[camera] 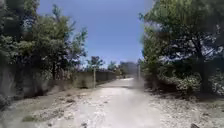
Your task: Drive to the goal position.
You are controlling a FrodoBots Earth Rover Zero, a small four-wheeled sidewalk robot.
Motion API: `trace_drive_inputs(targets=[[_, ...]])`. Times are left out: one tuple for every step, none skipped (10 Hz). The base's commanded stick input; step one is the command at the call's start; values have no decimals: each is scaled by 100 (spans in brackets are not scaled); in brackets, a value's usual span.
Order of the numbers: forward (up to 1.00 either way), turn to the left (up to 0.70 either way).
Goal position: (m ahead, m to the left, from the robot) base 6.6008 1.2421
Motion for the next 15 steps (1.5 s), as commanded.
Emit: trace_drive_inputs(targets=[[30, 0], [30, 0], [30, 0], [30, 0], [30, 0], [30, 0], [30, 0], [30, 0], [30, 0], [30, 0], [30, 0], [30, 0], [30, 0], [30, 0], [30, 0]])
